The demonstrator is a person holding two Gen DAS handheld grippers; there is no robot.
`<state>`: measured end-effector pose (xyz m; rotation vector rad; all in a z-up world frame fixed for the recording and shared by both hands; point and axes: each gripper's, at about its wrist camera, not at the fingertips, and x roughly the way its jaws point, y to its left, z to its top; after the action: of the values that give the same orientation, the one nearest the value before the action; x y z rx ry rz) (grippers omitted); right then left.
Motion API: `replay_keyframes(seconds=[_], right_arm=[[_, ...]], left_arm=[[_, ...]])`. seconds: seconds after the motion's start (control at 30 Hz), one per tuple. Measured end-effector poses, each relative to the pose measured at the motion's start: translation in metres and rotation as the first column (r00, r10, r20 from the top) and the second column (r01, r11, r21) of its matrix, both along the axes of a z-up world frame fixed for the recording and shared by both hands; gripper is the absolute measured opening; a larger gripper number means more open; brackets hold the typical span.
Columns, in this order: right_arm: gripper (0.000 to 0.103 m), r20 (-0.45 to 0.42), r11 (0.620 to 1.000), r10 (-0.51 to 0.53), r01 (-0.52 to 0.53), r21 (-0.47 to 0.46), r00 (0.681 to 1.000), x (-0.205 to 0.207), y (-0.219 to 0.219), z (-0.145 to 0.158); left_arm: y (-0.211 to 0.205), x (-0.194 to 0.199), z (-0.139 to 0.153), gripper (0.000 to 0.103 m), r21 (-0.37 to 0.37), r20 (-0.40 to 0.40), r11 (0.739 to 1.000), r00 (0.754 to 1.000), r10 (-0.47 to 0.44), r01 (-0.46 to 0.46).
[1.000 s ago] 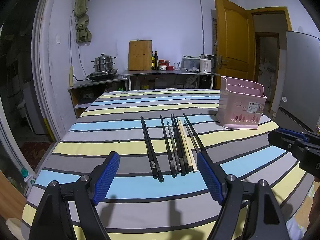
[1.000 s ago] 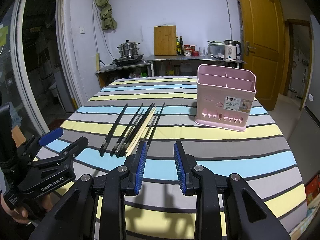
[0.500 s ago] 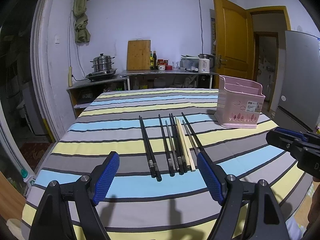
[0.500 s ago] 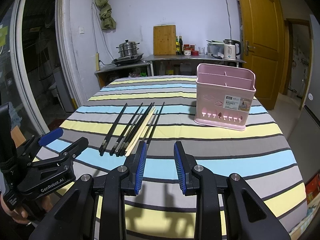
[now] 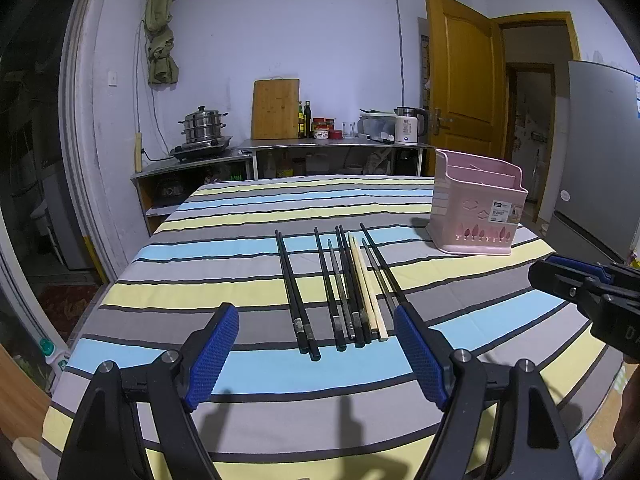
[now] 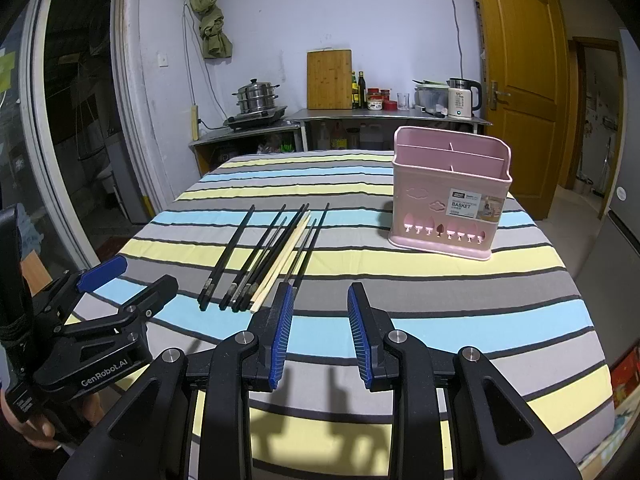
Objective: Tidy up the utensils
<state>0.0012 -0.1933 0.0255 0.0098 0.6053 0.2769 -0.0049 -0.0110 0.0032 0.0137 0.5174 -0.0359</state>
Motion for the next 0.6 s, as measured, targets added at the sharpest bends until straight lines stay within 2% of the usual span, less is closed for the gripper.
replay_keyframes(seconds=[0.6], right_arm=[[0.029,0.000,1.000,0.000,0.000,-0.001,1.000,0.0000,0.0005,0.0006]], left_arm=[[0.0006,-0.0010,-0.0007,0.080,-0.001,-0.004,1.000,1.000,-0.006,0.006]])
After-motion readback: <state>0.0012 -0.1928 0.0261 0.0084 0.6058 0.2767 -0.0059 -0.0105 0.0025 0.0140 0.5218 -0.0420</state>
